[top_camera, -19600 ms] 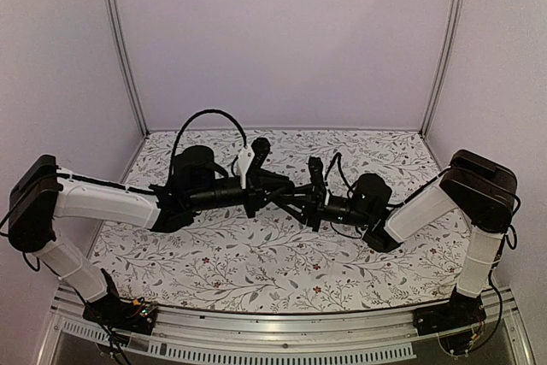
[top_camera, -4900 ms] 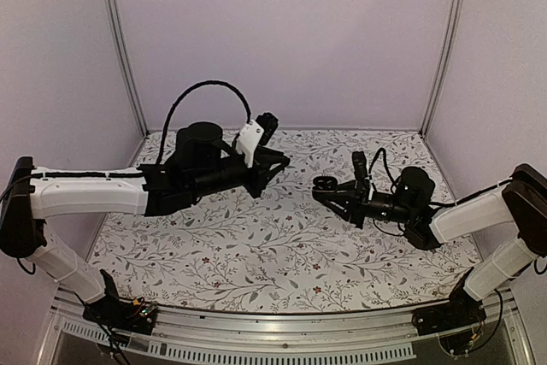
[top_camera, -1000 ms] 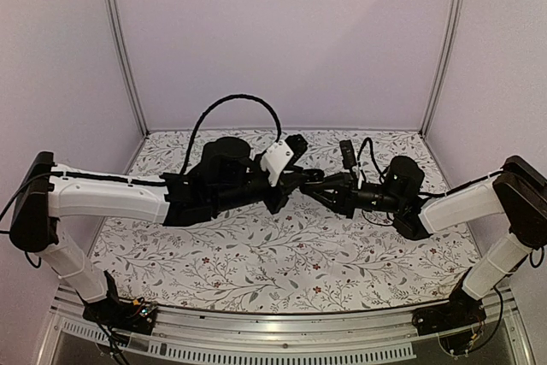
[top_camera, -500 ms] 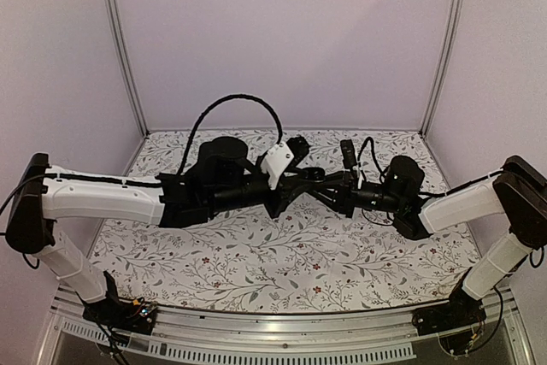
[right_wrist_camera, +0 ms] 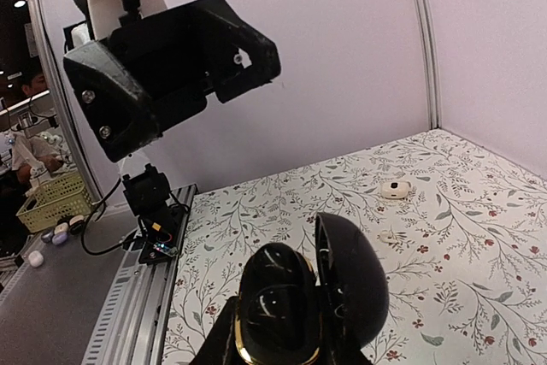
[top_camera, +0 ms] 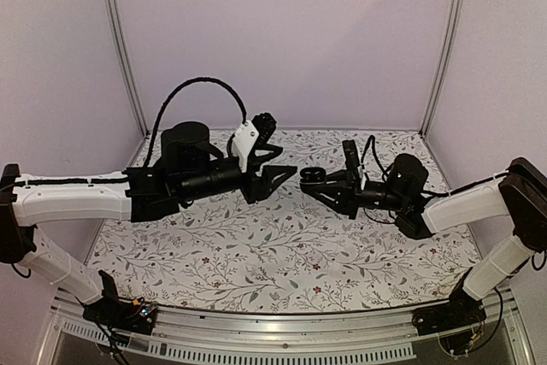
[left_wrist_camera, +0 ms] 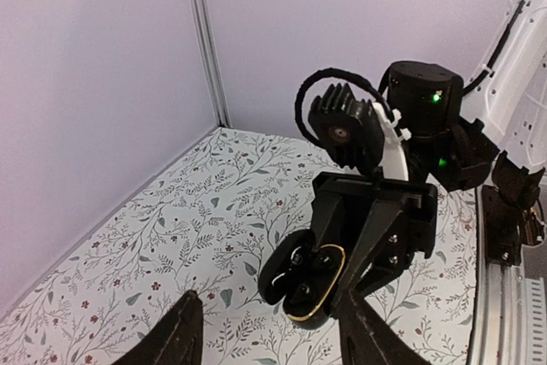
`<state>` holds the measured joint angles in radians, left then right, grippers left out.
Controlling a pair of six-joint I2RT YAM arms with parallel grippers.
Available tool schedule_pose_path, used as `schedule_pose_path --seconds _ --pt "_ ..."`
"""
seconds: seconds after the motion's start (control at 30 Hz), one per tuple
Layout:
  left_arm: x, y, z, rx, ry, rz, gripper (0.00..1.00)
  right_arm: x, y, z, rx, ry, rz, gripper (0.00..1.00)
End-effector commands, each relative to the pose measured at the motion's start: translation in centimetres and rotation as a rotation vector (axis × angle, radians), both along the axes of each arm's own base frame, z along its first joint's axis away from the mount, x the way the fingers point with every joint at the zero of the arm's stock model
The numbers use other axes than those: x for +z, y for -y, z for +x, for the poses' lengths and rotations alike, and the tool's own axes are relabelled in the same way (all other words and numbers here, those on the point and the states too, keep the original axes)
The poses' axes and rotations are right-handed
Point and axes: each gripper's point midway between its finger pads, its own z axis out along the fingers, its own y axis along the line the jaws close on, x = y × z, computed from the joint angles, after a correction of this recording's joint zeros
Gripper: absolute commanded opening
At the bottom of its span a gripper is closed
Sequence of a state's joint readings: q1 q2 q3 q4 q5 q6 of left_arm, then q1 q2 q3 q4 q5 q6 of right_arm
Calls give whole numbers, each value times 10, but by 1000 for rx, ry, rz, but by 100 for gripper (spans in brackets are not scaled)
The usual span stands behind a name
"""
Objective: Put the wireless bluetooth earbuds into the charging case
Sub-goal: Close the charging case with the earbuds at the corner of the board.
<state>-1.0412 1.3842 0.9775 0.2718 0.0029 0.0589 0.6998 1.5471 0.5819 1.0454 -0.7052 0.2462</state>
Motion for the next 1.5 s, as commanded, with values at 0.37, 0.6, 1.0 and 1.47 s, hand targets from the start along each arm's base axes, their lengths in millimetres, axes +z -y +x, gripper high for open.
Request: schedule_pose_path --seconds 0.37,0.6,1.0,1.47 --pt "-19 1 -51 -369 -63 5 65 20 4 -46 219 174 4 0" --pt "-37 8 -50 -384 -31 36 70 18 1 -55 273 140 -2 0" --pt "-55 33 -53 -428 -37 107 67 15 -7 -58 302 98 -18 0" --pt "-51 35 -87 -456 114 160 61 5 -13 -48 292 18 -22 0"
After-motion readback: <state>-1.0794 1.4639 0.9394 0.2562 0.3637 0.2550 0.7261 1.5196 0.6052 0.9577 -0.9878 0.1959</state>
